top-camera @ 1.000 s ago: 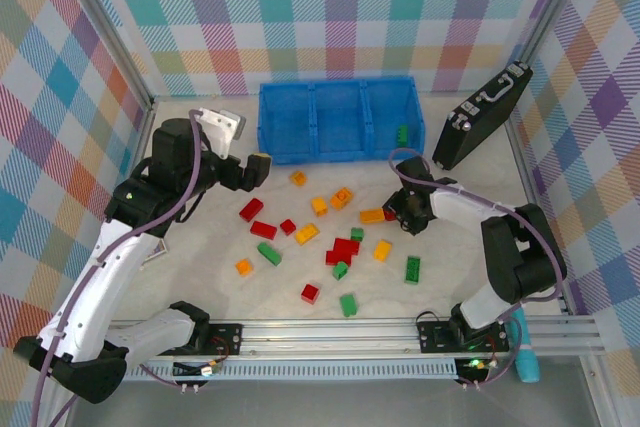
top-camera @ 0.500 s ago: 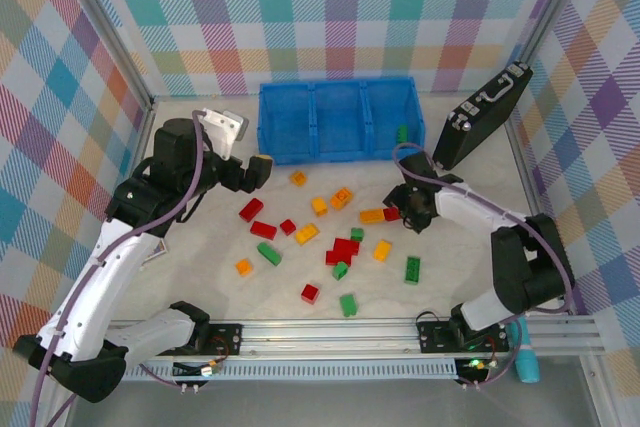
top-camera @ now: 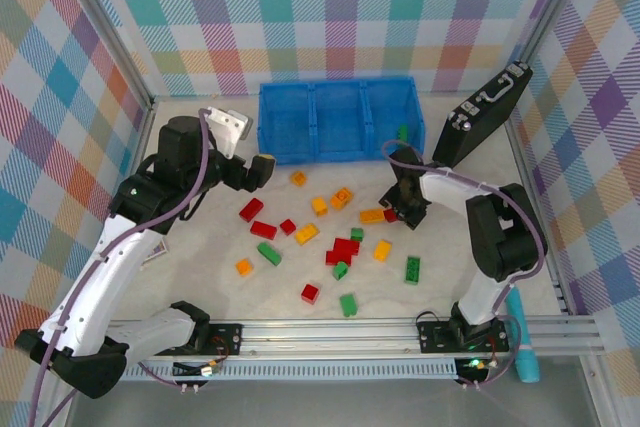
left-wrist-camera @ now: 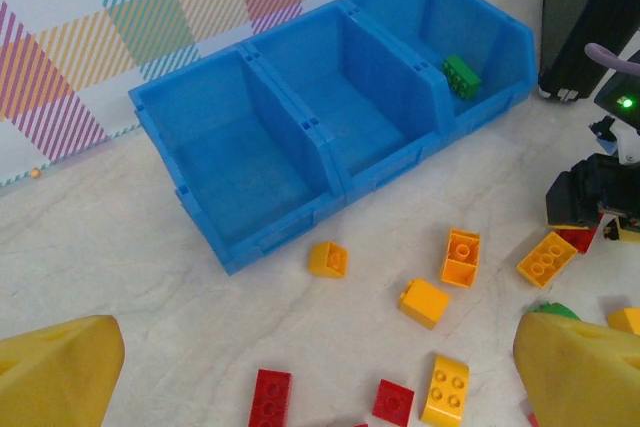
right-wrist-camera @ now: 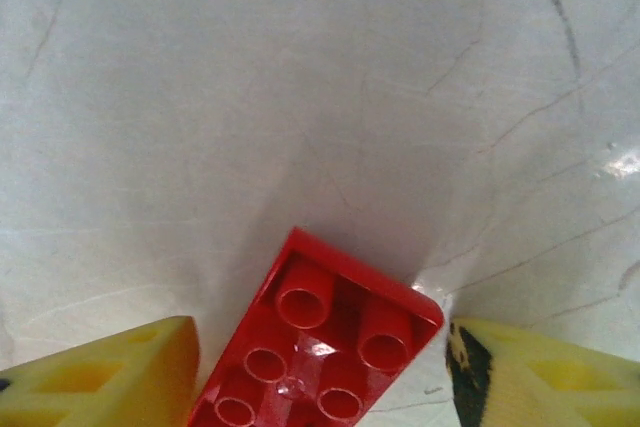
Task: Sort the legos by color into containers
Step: Pick up the lego from the center of the table.
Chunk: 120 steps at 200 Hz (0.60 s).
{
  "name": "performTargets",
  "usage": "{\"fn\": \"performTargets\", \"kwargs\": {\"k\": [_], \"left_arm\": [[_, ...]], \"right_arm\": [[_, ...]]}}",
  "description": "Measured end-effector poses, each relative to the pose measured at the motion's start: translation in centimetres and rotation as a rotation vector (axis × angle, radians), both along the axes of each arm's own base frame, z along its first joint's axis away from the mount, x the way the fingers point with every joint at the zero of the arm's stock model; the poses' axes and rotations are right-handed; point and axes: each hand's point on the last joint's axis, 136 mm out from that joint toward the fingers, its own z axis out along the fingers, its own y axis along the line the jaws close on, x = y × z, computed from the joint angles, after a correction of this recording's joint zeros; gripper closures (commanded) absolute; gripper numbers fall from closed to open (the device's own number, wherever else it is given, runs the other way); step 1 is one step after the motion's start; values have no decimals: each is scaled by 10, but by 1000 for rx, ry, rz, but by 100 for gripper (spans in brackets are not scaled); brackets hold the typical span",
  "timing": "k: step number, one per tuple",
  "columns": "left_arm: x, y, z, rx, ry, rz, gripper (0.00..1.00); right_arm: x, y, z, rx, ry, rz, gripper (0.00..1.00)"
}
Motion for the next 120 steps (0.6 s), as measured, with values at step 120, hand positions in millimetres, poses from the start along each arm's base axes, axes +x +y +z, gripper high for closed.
{"fn": "performTargets", "kwargs": {"k": [120], "left_arm": [[-6,8,0,28,-28,12,0]], "right_arm": [[57,12,55,-120,-168,363,69]]}}
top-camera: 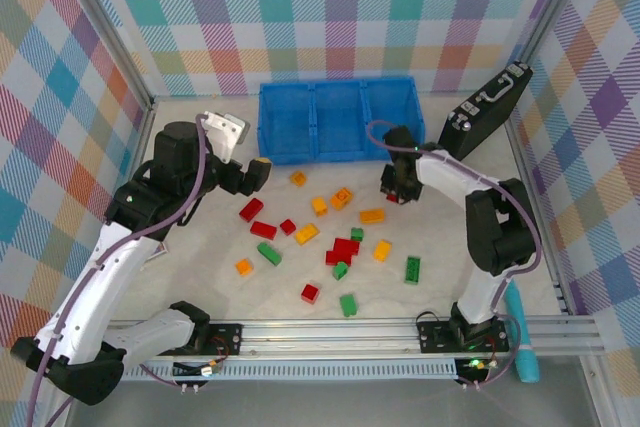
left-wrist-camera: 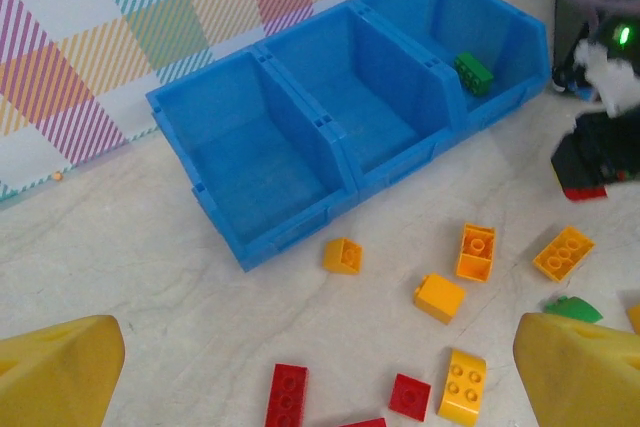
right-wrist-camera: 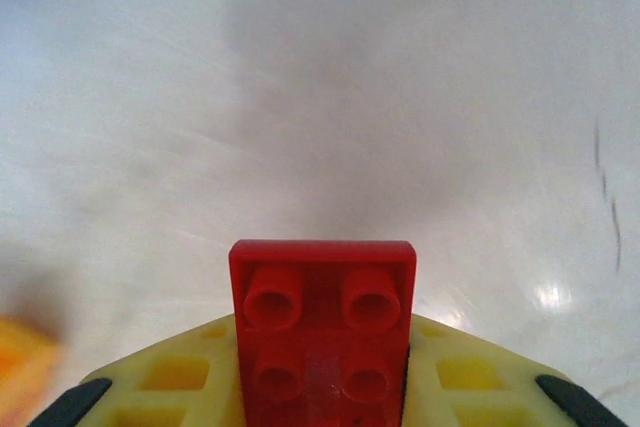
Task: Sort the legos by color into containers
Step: Pick up the lego from the center of the table, then place the lego in the container.
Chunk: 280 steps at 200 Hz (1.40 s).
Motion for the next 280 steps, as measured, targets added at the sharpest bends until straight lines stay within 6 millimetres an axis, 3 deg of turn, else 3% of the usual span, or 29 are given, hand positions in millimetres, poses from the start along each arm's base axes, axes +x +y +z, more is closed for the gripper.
{"fn": "performTargets", "kwargs": {"k": [45,79,112,173,203,224,260,280], "left_arm": [[2,3,0,21,-10,11,0],[3,3,-2,27,-6,10,0],[7,1,-7,36,10,12,0],[11,0,-10,45,23,16,0],[13,0,-8,47,24,20,0],[15,1,-7,53,23,31,0],[15,3,-6,57,20,40,0],[15,3,-6,52,21,40,0]], "right_arm": [[74,34,104,9,-334,248,68],[123,69,137,-27,-509,391,66],[162,103,128,-72,-576,487,66],[192,134,62,-178,-538,614,62],[194,134,33,-203,-481,634,53],[195,135,24,-205,-458,642,47],[185,138,23,-199,-422,640,44],[170,137,34,-195,-403,637,41]]}}
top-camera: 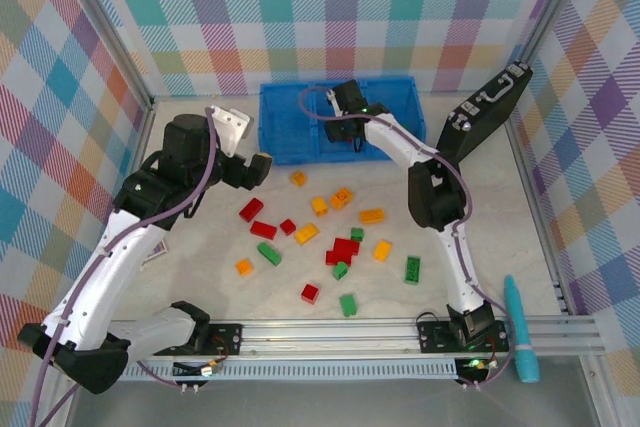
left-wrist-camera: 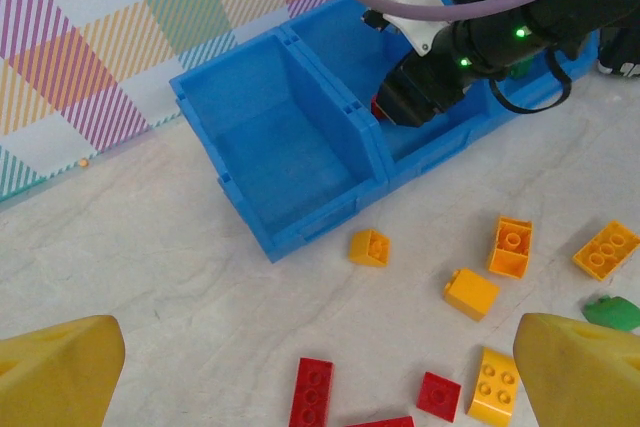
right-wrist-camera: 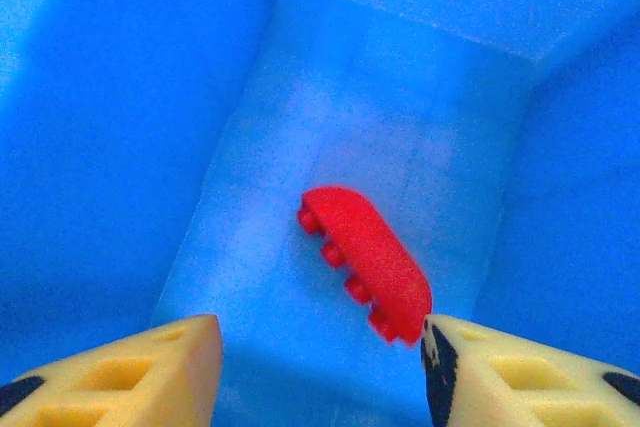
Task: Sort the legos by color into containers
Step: Place the lego in the container, then pick up the lego from the center of the table.
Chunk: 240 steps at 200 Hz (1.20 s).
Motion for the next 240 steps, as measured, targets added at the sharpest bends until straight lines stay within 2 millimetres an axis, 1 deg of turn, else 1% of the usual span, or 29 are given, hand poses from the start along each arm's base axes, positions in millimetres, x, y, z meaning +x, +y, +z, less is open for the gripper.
{"fn": "performTargets", "kwargs": {"k": [14,16,22,39,45,48,52,54,58,68,71,72,84,85,92,105,119,129,132,133,158,177,194,217,240], "left_arm": [[1,-3,-3,-9,16,-4,0],[1,-3,-4,-12,23,-4,0],[3,-6,-6,-14,40,-6,0],[15,-18,-17,-32,97,-16,0],[20,-24,-25,-39,125,-26,0],[22,-26,-28,-43,136,-29,0],[24,-31,-35,-49,159,-41,0],[24,-33,-38,-54,170,-46,0],[26,-38,-45,-61,190,-57,0],[29,-49,-63,-88,243,-82,1],[30,-52,-68,-94,257,-87,2],[30,-53,-70,-96,262,-87,2],[32,-66,-97,-121,325,-97,4],[32,-68,-102,-123,337,-97,4],[34,-75,-121,-122,373,-93,5],[32,-91,-157,-90,440,-93,5],[27,-115,-191,-29,484,-111,5],[23,-130,-209,12,495,-130,5],[22,-133,-211,16,496,-134,6],[21,-137,-215,26,497,-139,6],[18,-167,-244,88,472,-170,8],[24,-177,-260,109,451,-157,9],[34,-182,-270,115,428,-138,7],[45,-188,-274,125,380,-126,5],[65,-200,-274,144,342,-113,6]], "right_arm": [[-17,-3,17,2,10,-4,38],[-20,-4,23,6,8,-7,37],[-28,-6,33,10,8,-7,35],[-52,-14,76,49,-26,-2,27],[-64,-17,94,70,-44,8,26],[-68,-18,99,77,-48,16,25],[-78,-22,112,92,-62,19,24],[-81,-22,114,95,-63,25,23],[-89,-27,126,109,-77,27,22],[-108,-33,149,140,-103,44,20],[-112,-36,153,143,-107,45,19],[-115,-37,158,149,-115,47,19],[-134,-44,176,174,-136,64,16],[-136,-45,179,179,-139,65,15],[-148,-50,186,187,-143,71,13],[-169,-59,190,198,-139,86,7],[-195,-71,187,196,-119,101,5],[-213,-80,184,188,-109,109,5],[-216,-82,184,186,-109,111,5],[-219,-83,183,185,-110,112,5],[-252,-104,175,165,-131,131,4],[-272,-116,167,159,-141,133,3],[-282,-123,160,159,-148,131,2],[-287,-129,151,148,-151,119,2],[-287,-133,141,130,-138,103,2]]}}
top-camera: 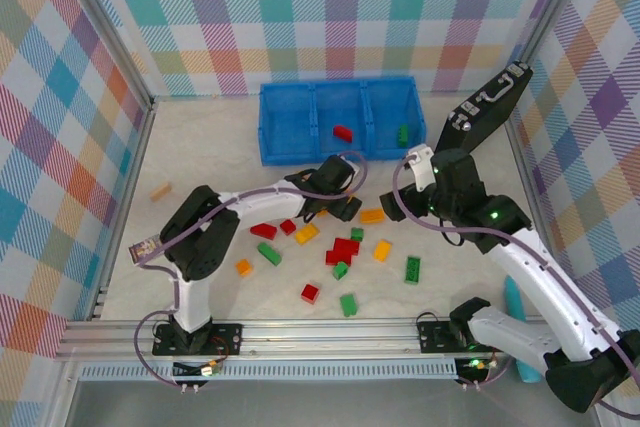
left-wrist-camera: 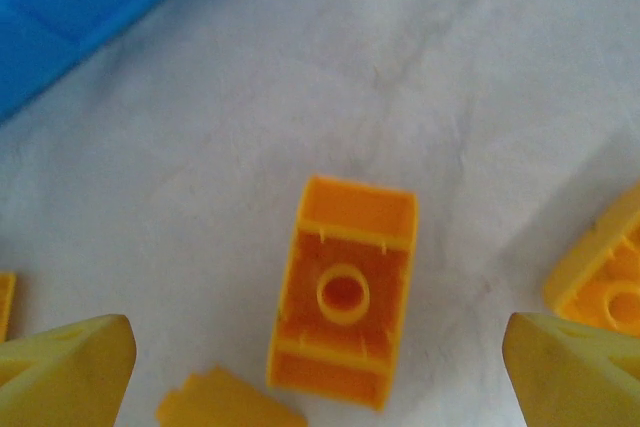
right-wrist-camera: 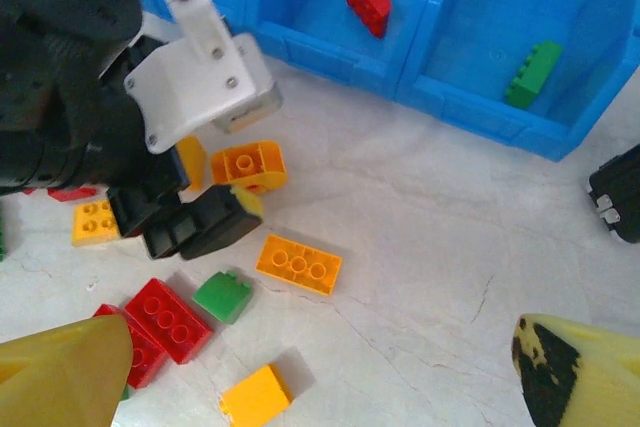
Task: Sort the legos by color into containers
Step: Pick up the lego from the center of the table.
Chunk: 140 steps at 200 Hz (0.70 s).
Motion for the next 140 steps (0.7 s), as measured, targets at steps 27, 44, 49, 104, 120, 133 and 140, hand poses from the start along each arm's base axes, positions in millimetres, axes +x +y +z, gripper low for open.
{"fn": "performTargets", "kwargs": {"k": [27,44,49,104,120,133,140], "left_arm": [[19,-16,-2,18,-21,-5,9],[22,-17,-9,53,-12,-7,11],[22,-16,-12,65,-5,-6,12],[12,-5,-24,119,45,-10,20],[7,-4,-28,119,66,-16,30],[4,-5,-32,115,83,-25,38],[2,-5,-34,112,92,-29,41]], "right_arm": [[2,-2,-6,-15,7,-12,4],[5,-2,-10,-27,14,-21,5],[7,-2,-11,-31,17,-24,5],[12,-2,-18,-51,29,-39,5],[14,-3,-20,-57,33,-43,4],[15,-3,-20,-61,31,-47,4],[15,-3,-20,-61,32,-47,4]]}}
